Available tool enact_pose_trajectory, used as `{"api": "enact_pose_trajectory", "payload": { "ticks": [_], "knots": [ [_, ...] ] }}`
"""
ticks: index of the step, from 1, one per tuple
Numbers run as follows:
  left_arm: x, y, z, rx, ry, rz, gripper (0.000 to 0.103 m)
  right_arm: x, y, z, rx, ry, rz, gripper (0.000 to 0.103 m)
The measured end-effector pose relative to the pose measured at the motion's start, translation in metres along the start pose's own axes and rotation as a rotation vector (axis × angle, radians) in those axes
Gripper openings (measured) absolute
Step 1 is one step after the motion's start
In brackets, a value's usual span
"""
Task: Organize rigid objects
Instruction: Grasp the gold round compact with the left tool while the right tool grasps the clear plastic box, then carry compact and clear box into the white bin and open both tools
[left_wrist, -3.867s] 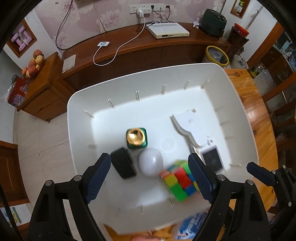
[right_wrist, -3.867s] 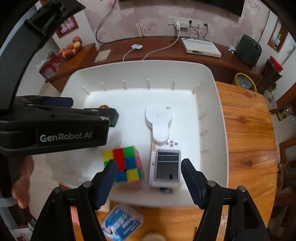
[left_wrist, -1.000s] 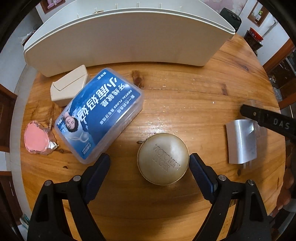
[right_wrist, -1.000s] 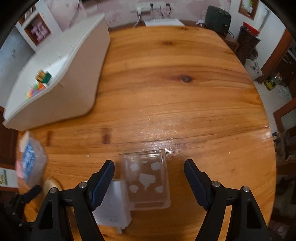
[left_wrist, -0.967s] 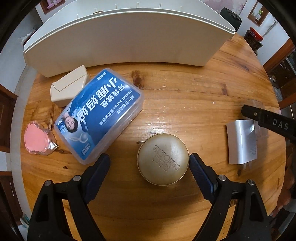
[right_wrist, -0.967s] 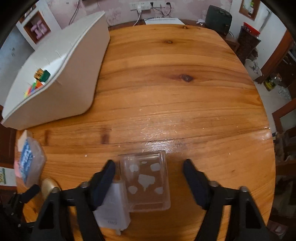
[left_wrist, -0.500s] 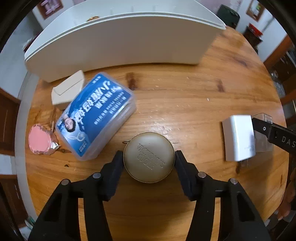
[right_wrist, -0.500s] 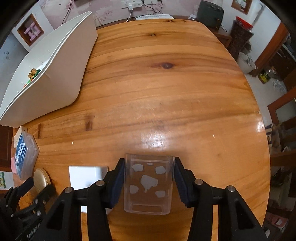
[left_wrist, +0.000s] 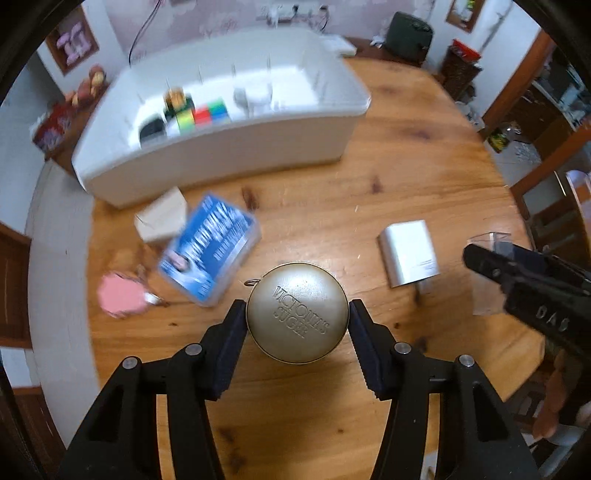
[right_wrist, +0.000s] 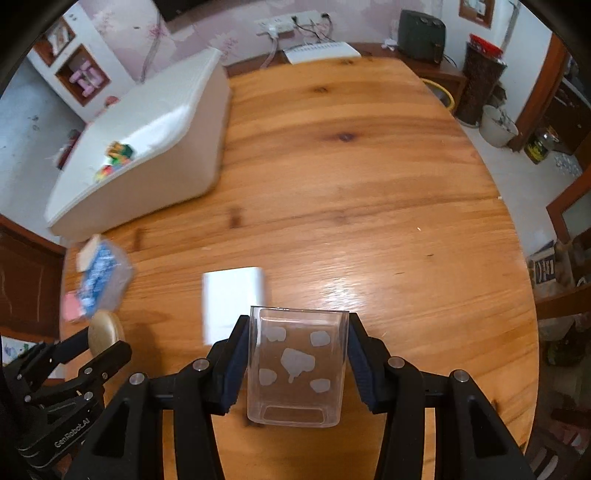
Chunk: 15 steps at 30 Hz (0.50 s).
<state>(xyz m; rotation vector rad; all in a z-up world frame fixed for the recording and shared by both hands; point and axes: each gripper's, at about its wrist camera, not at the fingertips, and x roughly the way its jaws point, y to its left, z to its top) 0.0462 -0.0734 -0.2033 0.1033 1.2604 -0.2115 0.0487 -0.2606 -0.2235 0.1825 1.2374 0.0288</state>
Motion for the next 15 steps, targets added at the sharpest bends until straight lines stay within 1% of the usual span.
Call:
{"api": "enact_pose_trajectory", "payload": {
  "ticks": [2,8,10,13,15],
  "knots": [
    [-0.024,0.006,0.007,0.008,-0.029,-0.005,0.059,-0.018,0.012,0.002,-0.013,-0.033,0.018,0.050],
    [-0.076,0.032,0.029,-0.011,-0.109,-0.031,0.059,-0.073,0.044,0.014,-0.051,-0.134,0.068,0.050],
    [-0.091,0.042,0.039,-0.016,-0.132,-0.039,0.059,-0.087,0.056,0.018,-0.069,-0.162,0.072,0.050],
    [-0.114,0.058,0.052,-0.021,-0.176,-0.052,0.059,-0.108,0.077,0.032,-0.102,-0.203,0.071,0.050],
    [-0.120,0.068,0.061,-0.023,-0.197,-0.052,0.059,-0.119,0.091,0.041,-0.118,-0.228,0.072,0.050]
  ]
}}
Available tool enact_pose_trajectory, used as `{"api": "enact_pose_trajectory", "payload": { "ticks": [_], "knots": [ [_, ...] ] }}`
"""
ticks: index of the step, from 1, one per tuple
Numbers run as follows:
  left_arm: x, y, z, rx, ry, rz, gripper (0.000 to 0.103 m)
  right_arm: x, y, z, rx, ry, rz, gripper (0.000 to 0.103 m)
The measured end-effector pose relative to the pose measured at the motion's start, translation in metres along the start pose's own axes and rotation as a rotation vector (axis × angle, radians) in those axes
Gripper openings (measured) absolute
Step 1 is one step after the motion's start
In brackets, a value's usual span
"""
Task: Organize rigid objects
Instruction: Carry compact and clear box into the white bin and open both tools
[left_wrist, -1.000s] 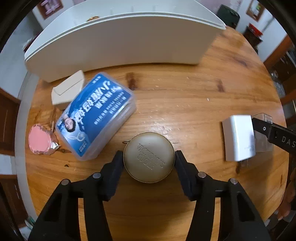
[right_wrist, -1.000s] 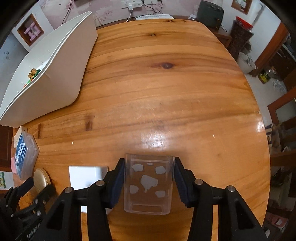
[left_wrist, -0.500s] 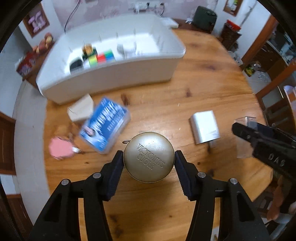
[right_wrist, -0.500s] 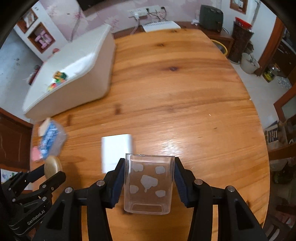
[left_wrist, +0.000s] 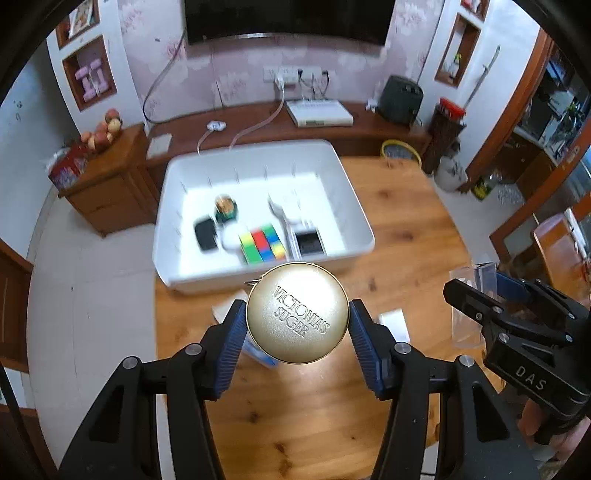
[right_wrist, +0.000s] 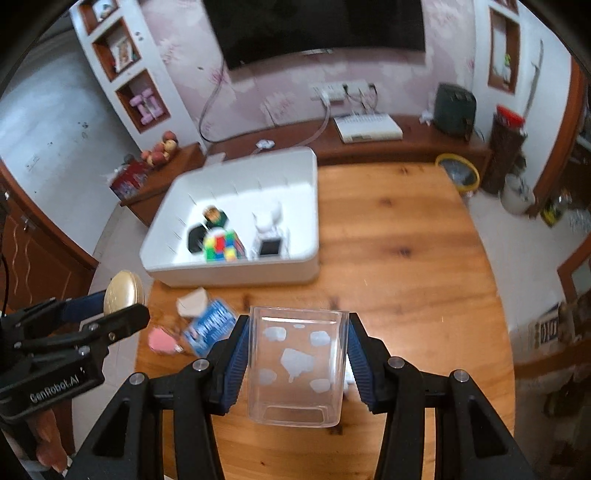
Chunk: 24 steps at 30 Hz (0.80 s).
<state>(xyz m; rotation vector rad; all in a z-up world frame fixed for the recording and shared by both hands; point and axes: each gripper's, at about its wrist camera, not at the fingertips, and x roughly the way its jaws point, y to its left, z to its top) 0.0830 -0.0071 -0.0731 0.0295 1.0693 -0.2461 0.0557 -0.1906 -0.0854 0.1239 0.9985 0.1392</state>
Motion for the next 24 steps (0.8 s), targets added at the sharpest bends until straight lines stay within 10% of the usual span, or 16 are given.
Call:
{"api": "enact_pose_trajectory", "payload": {
  "ticks": [12,24],
  "knots": [
    [-0.006,0.060,0.086,0.052,-0.173,0.052,0.059,-0.029,0.071,0.110,-0.080,-0.197,-0.009,0.050],
    [0.102,0.134,0.119,-0.068,-0.040,0.069,0.059,0.069,0.097,0.159,-0.035,-0.127,-0.049,0.050]
  ]
}}
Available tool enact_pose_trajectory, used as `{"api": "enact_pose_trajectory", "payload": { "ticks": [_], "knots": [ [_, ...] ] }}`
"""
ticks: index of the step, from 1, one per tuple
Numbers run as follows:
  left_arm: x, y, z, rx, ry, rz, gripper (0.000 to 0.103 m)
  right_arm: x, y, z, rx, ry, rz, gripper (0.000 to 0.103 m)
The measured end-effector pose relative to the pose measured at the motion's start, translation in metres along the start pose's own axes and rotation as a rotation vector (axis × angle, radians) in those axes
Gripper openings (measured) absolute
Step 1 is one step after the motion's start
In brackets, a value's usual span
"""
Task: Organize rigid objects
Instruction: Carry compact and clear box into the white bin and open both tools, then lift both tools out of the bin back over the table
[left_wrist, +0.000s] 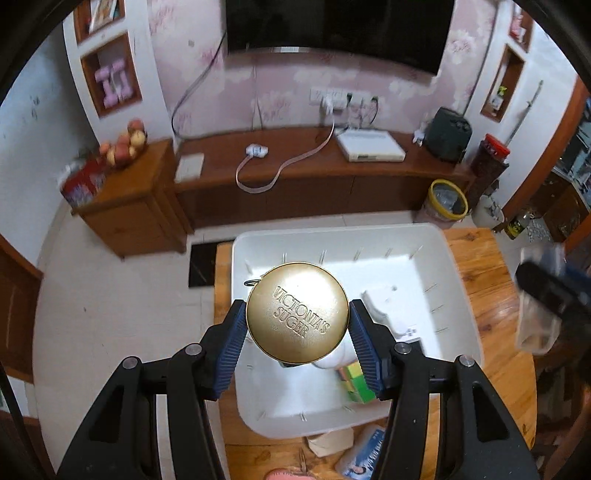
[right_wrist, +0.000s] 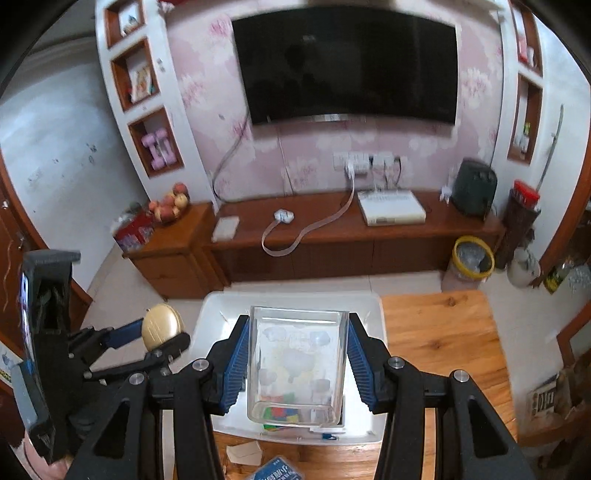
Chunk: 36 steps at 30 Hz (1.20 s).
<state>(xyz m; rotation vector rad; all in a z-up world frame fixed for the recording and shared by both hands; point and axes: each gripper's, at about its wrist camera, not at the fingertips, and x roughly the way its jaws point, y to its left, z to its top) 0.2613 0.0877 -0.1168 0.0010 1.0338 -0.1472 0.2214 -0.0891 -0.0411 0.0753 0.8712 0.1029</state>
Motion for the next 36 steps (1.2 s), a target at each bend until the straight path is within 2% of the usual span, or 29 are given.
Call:
{"api": "enact_pose_trajectory", "payload": {
  "ticks": [4,9,15,19,22,27,28,29,31,36],
  "knots": [
    [0.042,0.000,-0.012,0.010,0.079,-0.002,0.059,0.056,-0.006,-0.021,0.031,0.117,-0.018,0.050],
    [0.073,-0.011,-0.021,0.048,0.143,-0.005,0.059,0.124,-0.019,-0.058,0.076,0.286,-0.060,0.050],
    [0.092,-0.024,-0.028,0.098,0.178,-0.002,0.059,0.160,-0.025,-0.084,0.091,0.392,-0.077,0.051],
    [0.103,-0.025,-0.028,0.101,0.201,0.024,0.059,0.166,-0.023,-0.090,0.081,0.412,-0.058,0.051],
    [0.108,-0.025,-0.030,0.104,0.226,0.039,0.059,0.167,-0.020,-0.089,0.049,0.414,-0.078,0.052],
    [0.105,-0.023,-0.032,0.088,0.238,0.025,0.060,0.163,-0.017,-0.092,0.023,0.417,-0.079,0.068],
    [0.102,-0.022,-0.033,0.082,0.240,0.013,0.064,0.161,-0.016,-0.093,0.021,0.414,-0.078,0.069],
    [0.100,-0.021,-0.034,0.082,0.243,0.012,0.077,0.158,-0.015,-0.094,0.020,0.410,-0.076,0.070],
    [0.096,-0.021,-0.035,0.082,0.228,0.013,0.089,0.154,-0.012,-0.096,0.023,0.405,-0.070,0.070],
    [0.073,-0.023,-0.037,0.097,0.183,0.021,0.089,0.130,-0.006,-0.103,0.011,0.365,-0.070,0.070]
  ]
}}
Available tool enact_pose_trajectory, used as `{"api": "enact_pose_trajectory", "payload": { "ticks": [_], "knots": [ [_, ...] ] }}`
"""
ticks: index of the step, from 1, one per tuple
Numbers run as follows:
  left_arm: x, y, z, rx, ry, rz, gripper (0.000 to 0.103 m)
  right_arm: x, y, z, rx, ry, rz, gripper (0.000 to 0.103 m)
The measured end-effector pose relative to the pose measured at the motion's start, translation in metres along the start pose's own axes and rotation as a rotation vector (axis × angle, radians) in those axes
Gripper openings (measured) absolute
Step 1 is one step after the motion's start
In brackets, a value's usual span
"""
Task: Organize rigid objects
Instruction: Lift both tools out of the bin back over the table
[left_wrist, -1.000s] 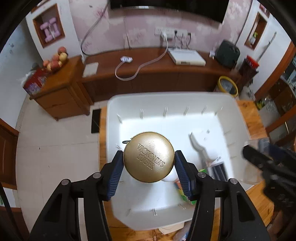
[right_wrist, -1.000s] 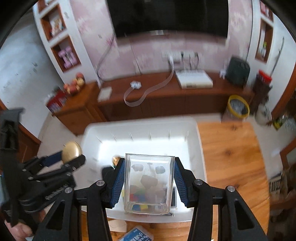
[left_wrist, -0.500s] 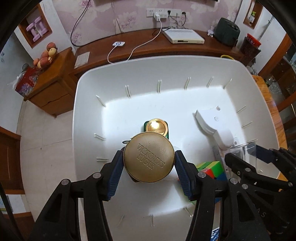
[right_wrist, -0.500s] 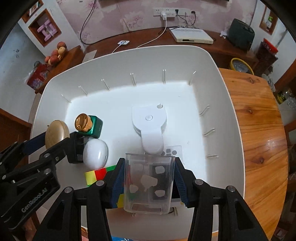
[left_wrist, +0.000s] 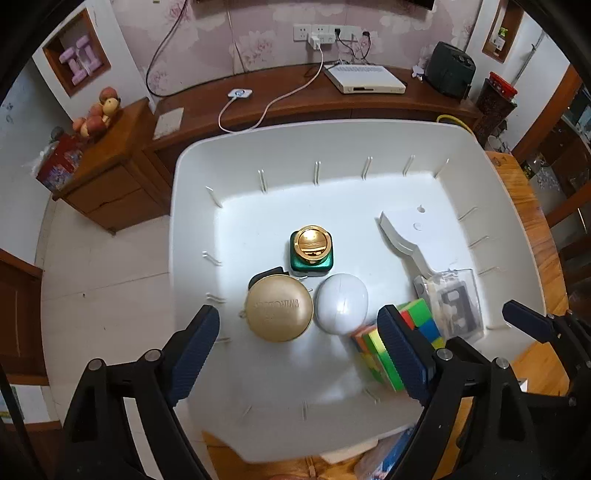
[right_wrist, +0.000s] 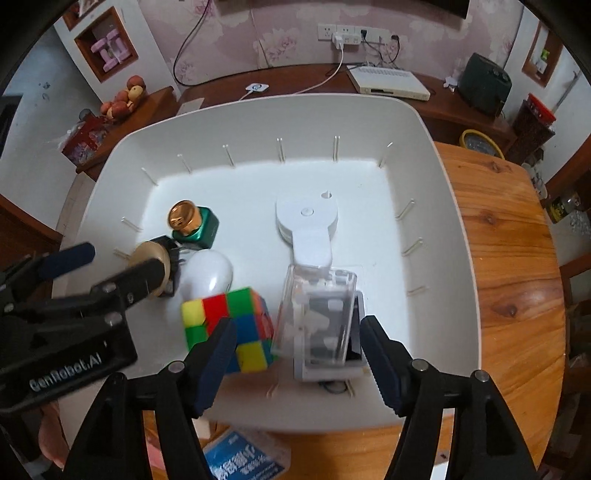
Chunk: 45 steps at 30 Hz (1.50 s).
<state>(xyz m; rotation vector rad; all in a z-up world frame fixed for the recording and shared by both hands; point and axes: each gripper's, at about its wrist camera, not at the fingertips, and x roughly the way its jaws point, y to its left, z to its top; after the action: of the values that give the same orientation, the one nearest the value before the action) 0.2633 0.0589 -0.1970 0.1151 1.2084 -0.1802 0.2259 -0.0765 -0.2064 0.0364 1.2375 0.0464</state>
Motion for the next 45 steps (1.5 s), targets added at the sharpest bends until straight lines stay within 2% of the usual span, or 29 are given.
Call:
{"api": "enact_pose_trajectory", "payload": {
  "ticks": [12,21,26,30,36,41,45],
  "knots": [
    [-0.078,0.003,-0.030,-0.015,-0.098,-0.026,0.089,-0.072,-0.006,-0.043,0.046,-0.125,0.025,0.070],
    [-0.150,0.004,-0.067,-0.043,-0.202,0.018,0.095,-0.138,-0.035,-0.080,0.092,-0.252,0.077,0.074],
    [-0.176,0.002,-0.091,-0.062,-0.233,0.065,0.095,-0.169,-0.052,-0.099,0.094,-0.306,0.098,0.074],
    [-0.188,-0.002,-0.108,-0.086,-0.237,0.093,0.095,-0.185,-0.064,-0.116,0.086,-0.342,0.115,0.080],
    [-0.199,-0.011,-0.138,-0.110,-0.240,0.137,0.095,-0.178,-0.076,-0.137,0.070,-0.323,0.164,0.080],
    [-0.193,-0.011,-0.158,-0.150,-0.195,0.145,0.095,-0.165,-0.073,-0.154,0.044,-0.270,0.204,0.080],
    [-0.184,-0.014,-0.172,-0.118,-0.157,0.149,0.095,-0.158,-0.068,-0.164,0.028,-0.227,0.233,0.080]
  ]
}}
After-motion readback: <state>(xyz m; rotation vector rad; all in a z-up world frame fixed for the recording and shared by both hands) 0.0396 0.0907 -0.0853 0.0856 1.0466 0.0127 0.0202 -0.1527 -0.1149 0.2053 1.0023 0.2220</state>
